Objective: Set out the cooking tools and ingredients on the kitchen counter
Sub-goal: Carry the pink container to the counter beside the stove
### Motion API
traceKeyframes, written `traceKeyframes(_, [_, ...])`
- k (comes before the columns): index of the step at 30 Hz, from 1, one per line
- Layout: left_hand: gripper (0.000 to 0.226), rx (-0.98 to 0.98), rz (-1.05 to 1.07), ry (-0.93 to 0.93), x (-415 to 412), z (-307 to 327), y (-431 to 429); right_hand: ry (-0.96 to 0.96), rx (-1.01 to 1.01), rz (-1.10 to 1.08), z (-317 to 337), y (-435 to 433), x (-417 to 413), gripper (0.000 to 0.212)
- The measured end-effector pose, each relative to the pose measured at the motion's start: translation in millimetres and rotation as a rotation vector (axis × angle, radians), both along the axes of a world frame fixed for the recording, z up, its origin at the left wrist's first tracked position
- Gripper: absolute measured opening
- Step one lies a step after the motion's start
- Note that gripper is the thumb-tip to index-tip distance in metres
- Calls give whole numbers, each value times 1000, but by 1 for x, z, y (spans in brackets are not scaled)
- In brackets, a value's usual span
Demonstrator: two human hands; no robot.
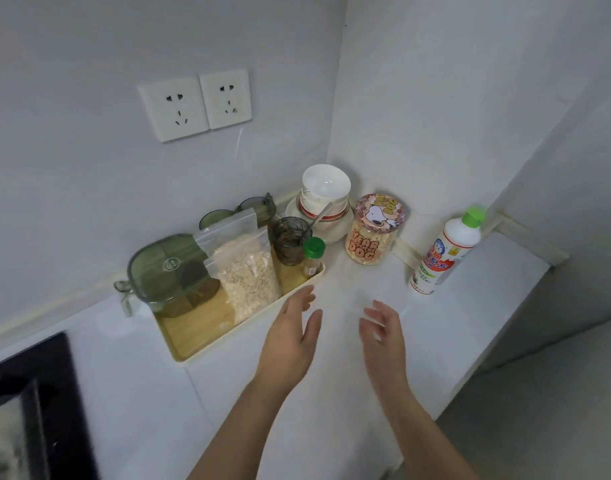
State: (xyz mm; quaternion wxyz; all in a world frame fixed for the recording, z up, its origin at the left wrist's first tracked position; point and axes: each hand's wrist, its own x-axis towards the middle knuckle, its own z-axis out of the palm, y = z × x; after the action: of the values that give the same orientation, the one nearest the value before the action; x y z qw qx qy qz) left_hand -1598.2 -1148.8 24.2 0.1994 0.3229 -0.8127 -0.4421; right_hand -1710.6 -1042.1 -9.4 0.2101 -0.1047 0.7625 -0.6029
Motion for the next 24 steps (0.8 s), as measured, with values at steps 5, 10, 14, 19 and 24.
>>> traceKeyframes(5, [27,73,173,78,101,28,20,30,-44,332,37,-1,85,24])
traceKeyframes(10, [20,113,375,147,215,49,45,76,-100,575,72,3,173,19])
traceKeyframes(14, [21,103,483,160,316,67,72,120,-128,747,91,9,256,20])
traceKeyframes(19, [19,24,626,127,458,87,117,97,-173,903,109,33,399,16])
traceKeyframes(24, [18,34,798,196,574,98,158,56,-191,1074,122,44,520,16])
